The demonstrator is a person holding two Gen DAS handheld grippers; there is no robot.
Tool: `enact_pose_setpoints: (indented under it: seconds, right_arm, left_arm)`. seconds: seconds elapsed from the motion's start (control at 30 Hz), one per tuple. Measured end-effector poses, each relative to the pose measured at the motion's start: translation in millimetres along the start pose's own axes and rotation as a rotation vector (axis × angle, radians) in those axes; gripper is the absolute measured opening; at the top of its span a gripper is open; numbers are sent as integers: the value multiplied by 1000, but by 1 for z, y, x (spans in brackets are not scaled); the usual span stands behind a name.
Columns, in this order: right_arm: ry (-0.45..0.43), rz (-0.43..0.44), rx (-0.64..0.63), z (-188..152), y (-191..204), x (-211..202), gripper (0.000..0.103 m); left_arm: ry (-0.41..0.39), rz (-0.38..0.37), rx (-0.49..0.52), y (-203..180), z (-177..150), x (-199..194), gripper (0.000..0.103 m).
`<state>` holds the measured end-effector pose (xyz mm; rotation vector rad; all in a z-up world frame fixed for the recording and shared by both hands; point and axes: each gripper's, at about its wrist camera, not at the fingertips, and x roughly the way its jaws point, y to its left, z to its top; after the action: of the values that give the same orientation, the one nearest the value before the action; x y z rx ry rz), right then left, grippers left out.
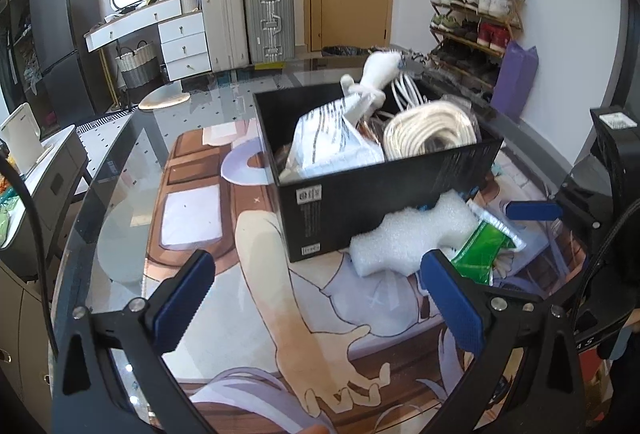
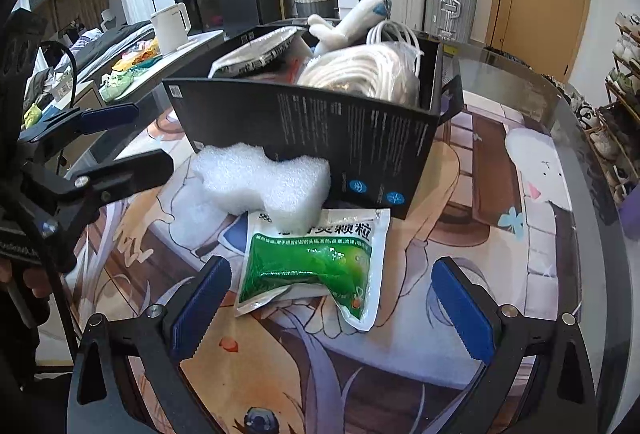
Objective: Organize soft objects
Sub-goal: 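Grasp the green sachet with right tool while left tool grasps the white foam block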
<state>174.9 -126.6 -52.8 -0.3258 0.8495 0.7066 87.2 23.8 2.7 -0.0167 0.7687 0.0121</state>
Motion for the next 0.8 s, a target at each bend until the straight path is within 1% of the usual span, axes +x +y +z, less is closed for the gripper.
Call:
enact_pose_setpoints:
  seconds: [0.07, 0.33, 0.67, 0.77, 0.8]
  right_arm:
    - [13, -8, 2, 0, 0, 2, 102]
    - [15, -25, -6, 1, 2, 4, 102]
    - [10, -24, 11, 2, 5, 5, 102]
    - [3, -18, 3, 2, 6, 4, 99]
    - [0, -18, -1, 1, 6, 3, 95]
  left_arm:
    - [4, -4, 2, -1, -1, 1, 103]
    - [17, -7, 1, 0, -1, 3, 103]
    - [24, -14, -5, 3, -1, 5, 103]
    - [26, -13, -5, 3, -1, 5, 103]
    - [27, -13, -5, 3, -1, 5, 103]
